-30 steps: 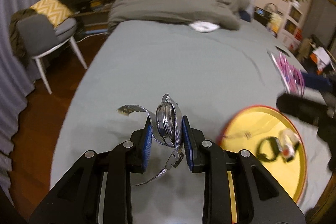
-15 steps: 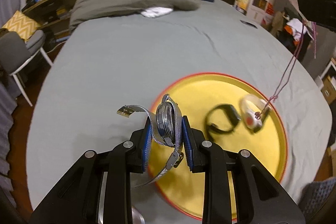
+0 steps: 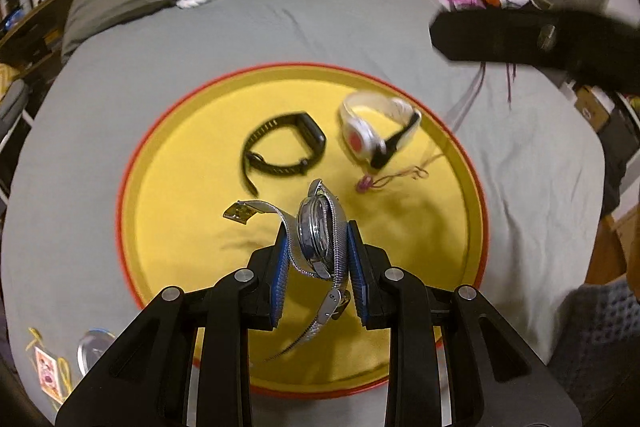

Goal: Organize jewelry
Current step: 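Carry the watch and pink card badge in both tools over the yellow tray, then open both tools to release the watch and pink card into the tray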

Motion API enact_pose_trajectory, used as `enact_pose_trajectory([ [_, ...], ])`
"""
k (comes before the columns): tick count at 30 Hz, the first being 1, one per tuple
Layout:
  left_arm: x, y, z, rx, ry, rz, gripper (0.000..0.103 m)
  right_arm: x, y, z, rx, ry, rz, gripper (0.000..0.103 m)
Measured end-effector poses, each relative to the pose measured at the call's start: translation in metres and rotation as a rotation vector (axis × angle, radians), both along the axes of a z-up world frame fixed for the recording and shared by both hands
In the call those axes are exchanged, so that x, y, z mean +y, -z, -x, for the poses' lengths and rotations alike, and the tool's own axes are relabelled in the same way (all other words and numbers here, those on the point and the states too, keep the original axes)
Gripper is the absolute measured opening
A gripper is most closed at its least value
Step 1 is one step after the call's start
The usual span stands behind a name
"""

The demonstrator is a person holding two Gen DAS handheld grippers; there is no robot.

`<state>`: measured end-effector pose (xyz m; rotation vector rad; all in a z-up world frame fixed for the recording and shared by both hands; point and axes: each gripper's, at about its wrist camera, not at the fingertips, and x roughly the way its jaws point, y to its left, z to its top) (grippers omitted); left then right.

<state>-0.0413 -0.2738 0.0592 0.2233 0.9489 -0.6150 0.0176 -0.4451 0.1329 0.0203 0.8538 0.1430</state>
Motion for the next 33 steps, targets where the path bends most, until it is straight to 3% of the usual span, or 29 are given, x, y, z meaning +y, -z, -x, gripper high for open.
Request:
enact_pose_trajectory([
  [9, -0.021, 0.020, -0.002, 0.015, 0.042, -0.024, 0.026, -0.032, 0.062, -0.008, 0.135, 0.033, 0.027, 0.065],
  [22, -0.043, 0.040, -0.001, -0.009, 0.071, -0.088, 0.025, -0.028, 0.128, -0.017, 0.308, -0.024, 0.118, 0.065],
  [28, -0.044, 0.039, -0.003, -0.020, 0.078, -0.088, 0.026, -0.034, 0.128, -0.010, 0.308, -0.010, 0.091, 0.069],
  [33, -0.042, 0.027, 0.002, -0.055, 0.078, -0.073, 0.040, -0.035, 0.126, -0.005, 0.309, -0.008, 0.081, 0.075],
])
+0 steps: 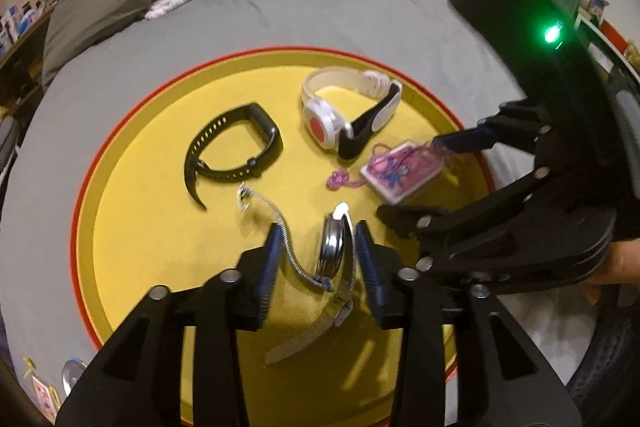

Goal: Organize jewelry
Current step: 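Open both tools to release the watch and pink card into the tray, then move both tools back toward the remaining card badge and silver tin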

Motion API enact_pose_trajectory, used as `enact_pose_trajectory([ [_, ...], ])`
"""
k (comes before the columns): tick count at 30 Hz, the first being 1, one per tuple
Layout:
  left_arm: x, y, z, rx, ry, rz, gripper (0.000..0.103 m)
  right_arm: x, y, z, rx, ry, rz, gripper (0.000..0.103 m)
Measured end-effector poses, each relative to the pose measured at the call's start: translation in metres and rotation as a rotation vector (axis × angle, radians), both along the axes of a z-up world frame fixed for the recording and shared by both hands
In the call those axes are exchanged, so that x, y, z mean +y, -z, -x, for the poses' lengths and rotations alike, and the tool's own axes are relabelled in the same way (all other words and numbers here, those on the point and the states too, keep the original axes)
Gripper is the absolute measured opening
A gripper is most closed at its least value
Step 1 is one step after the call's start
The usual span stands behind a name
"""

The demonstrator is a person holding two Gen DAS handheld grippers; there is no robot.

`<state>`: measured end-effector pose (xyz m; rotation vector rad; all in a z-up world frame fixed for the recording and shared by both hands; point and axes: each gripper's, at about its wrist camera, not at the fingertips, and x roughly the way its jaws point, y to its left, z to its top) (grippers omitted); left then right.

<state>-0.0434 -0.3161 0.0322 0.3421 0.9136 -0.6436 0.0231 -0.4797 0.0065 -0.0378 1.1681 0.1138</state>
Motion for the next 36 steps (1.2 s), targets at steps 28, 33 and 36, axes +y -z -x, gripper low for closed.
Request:
enact_pose_trajectory([
  [28, 0.131, -0.073, -0.011, -0.147, -0.229, -0.029, 0.090, 0.066, -0.112, 0.008, -0.360, -0.008, -0.296, 0.085],
  [33, 0.197, -0.071, -0.022, -0.092, -0.339, -0.011, 0.091, 0.107, -0.116, 0.011, -0.373, -0.096, -0.262, 0.085],
  [36, 0.227, -0.066, -0.021, -0.075, -0.369, -0.019, 0.091, 0.127, -0.112, 0.009, -0.365, -0.133, -0.262, 0.085],
])
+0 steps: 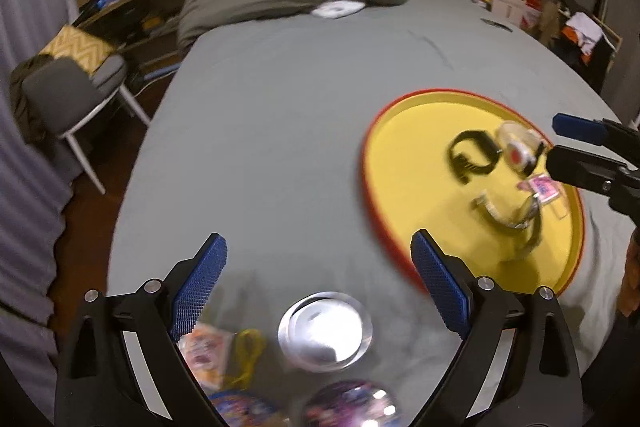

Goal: Organize jewelry
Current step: 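Move both tools back toward the remaining card badge and silver tin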

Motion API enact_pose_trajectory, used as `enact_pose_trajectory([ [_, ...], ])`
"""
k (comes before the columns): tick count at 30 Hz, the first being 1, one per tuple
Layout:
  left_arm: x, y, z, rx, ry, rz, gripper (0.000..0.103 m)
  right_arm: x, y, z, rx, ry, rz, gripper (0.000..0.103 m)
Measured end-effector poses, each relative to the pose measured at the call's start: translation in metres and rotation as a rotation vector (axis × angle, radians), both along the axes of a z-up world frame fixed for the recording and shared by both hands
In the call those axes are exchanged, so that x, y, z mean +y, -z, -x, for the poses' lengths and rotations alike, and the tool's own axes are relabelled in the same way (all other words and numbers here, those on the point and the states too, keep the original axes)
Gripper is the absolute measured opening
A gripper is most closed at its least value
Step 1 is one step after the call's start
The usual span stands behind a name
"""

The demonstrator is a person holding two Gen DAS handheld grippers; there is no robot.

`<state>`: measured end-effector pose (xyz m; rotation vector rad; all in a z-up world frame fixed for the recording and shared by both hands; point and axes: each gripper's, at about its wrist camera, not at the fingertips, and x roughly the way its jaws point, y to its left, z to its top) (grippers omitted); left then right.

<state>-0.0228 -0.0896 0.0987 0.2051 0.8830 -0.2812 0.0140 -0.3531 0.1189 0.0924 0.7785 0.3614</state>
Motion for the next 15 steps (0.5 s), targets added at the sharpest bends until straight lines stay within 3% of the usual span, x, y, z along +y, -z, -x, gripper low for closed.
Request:
enact_pose_trajectory([
  [15, 0.089, 0.042, 0.022, 0.084, -0.040, -0.081, 0.092, 0.140, 0.054, -0.001, 0.066, -0.276, 0.109, 0.085],
])
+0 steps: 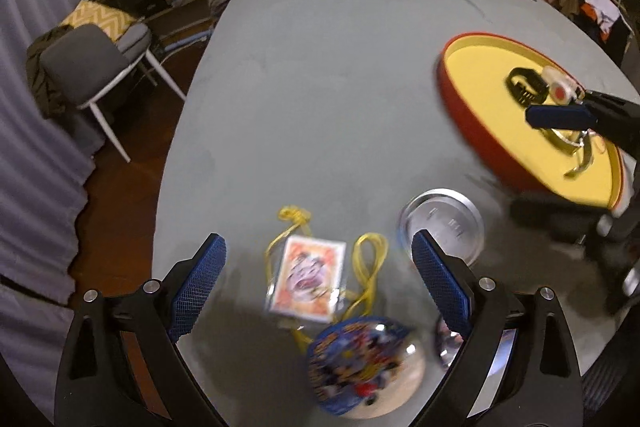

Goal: Organize jewelry
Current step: 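Move both tools back toward the remaining card badge and silver tin, then grasp the yellow-cord card badge with the left tool while the right tool grasps the silver tin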

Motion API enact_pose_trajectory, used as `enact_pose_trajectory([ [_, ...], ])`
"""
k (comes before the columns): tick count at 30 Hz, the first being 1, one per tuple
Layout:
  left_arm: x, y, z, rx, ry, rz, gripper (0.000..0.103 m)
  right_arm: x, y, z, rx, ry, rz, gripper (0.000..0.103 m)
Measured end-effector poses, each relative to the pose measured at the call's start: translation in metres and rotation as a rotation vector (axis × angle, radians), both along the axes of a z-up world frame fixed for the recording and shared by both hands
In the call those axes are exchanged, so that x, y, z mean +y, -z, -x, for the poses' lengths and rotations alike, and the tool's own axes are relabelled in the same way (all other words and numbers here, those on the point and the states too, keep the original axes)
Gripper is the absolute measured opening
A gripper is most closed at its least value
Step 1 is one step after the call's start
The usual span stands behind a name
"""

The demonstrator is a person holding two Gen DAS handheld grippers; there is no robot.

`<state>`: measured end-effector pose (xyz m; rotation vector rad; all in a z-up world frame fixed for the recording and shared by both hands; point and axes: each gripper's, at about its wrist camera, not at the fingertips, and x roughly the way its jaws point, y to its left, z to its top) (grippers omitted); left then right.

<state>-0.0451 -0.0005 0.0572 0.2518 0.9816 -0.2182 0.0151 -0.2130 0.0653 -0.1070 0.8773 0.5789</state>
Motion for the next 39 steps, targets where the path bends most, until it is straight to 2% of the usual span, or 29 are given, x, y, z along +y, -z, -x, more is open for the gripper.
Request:
enact_pose_trajectory([
  [5, 0.016, 0.017, 0.003, 0.046, 0.003, 0.010, 0.092, 0.037, 0.024, -0.001, 0.031, -0.042, 0.091, 0.085],
  [9, 0.018, 0.020, 0.007, 0.034, 0.012, -0.006, 0.092, 0.042, 0.036, -0.004, 0.068, -0.049, 0.109, 0.087],
  [16, 0.020, 0.037, 0.002, 0.083, 0.019, -0.018, 0.092, 0.045, 0.054, -0.015, 0.130, -0.041, 0.160, 0.088],
  [22, 0.032, 0.024, -0.004, 0.060, -0.022, 0.083, 0.092, 0.043, 0.060, -0.020, 0.156, -0.043, 0.149, 0.089],
  [27, 0.026, 0.032, -0.006, 0.097, 0.008, 0.070, 0.092, 0.045, 0.062, -0.021, 0.157, -0.046, 0.151, 0.090],
  [30, 0.021, 0.030, -0.003, 0.088, 0.037, 0.087, 0.092, 0.045, 0.063, -0.023, 0.157, -0.057, 0.158, 0.091],
  [36, 0.010, 0.047, -0.011, 0.094, 0.038, -0.019, 0.092, 0.048, 0.065, -0.019, 0.145, -0.065, 0.171, 0.091],
  [39, 0.010, 0.051, -0.014, 0.085, 0.038, -0.018, 0.093, 0.049, 0.065, -0.019, 0.149, -0.068, 0.181, 0.091],
])
